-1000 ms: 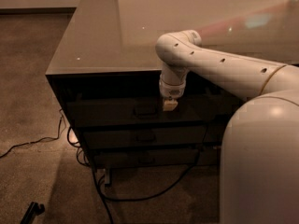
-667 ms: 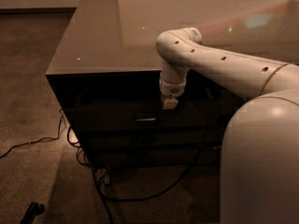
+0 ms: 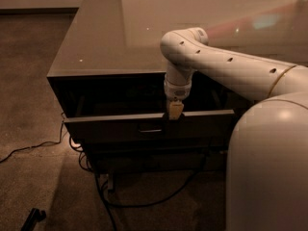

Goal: Open top drawer

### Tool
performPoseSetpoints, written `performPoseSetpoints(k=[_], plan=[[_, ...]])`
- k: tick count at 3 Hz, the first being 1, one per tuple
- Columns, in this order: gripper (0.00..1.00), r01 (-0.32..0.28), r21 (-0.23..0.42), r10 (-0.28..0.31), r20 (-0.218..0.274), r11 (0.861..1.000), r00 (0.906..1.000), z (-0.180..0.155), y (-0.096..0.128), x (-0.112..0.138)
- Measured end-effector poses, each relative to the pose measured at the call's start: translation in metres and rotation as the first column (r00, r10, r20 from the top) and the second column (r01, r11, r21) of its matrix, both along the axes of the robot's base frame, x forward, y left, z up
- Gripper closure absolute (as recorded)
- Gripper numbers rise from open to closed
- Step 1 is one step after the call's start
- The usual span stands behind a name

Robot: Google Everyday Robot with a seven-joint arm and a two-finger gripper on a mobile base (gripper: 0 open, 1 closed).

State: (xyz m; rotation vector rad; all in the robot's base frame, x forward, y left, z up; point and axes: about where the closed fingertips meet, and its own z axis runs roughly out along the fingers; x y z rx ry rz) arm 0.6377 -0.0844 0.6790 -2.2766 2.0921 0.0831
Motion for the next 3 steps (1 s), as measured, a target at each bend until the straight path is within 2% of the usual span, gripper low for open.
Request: performPoseSetpoints(k=[2, 3], plan=[[0.12, 0.0, 0.0, 0.0, 0.0, 1.0, 1.0, 0.0, 0.0, 0.0], [0.0, 0.006, 0.018, -0.006, 0.002, 1.0, 1.0, -0.0047, -0.0016, -0.0041]])
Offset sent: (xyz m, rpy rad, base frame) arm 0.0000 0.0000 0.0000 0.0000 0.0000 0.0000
